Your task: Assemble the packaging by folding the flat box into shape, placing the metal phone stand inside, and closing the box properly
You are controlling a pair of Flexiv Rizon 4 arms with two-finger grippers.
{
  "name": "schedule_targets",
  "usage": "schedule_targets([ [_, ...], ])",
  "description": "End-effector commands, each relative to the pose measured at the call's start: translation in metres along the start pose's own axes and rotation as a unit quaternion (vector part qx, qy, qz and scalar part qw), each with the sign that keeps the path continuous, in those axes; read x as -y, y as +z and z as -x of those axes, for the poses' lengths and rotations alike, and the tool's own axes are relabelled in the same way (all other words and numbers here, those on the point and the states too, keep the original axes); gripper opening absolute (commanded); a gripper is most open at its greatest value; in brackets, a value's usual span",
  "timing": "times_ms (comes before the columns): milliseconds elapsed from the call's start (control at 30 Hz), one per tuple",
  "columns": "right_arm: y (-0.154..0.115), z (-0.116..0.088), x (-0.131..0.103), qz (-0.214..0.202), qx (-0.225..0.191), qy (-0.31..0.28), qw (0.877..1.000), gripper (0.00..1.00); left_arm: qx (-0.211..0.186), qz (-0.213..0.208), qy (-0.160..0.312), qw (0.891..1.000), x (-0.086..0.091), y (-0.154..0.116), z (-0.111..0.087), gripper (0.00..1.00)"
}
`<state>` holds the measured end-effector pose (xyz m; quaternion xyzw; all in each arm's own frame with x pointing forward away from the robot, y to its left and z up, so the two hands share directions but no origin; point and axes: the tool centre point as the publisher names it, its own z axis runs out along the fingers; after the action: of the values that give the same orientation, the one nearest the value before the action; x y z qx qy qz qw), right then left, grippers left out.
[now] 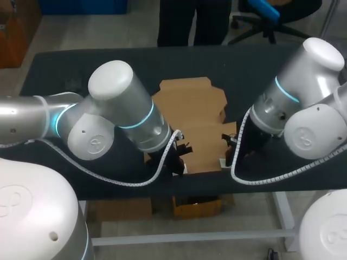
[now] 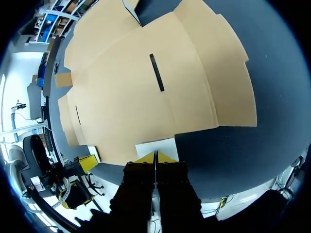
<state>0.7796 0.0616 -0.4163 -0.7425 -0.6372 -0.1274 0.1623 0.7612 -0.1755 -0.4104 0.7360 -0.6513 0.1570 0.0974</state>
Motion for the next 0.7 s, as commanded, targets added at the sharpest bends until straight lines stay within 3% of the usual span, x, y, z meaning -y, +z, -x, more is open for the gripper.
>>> schedule_targets([
  [33, -0.014, 0.008, 0.003, -0.002, -0.018, 0.003, 1.0, 0.0, -0.004, 0.003, 0.004, 1.0, 0.004, -0.013, 0.003, 0.0],
  [700, -0.047, 0.035, -0.006, 0.009, -0.078, 0.015, 0.997, 0.0, -0.026, 0.006, 0.007, 1.0, 0.02, -0.062, 0.024, 0.0],
])
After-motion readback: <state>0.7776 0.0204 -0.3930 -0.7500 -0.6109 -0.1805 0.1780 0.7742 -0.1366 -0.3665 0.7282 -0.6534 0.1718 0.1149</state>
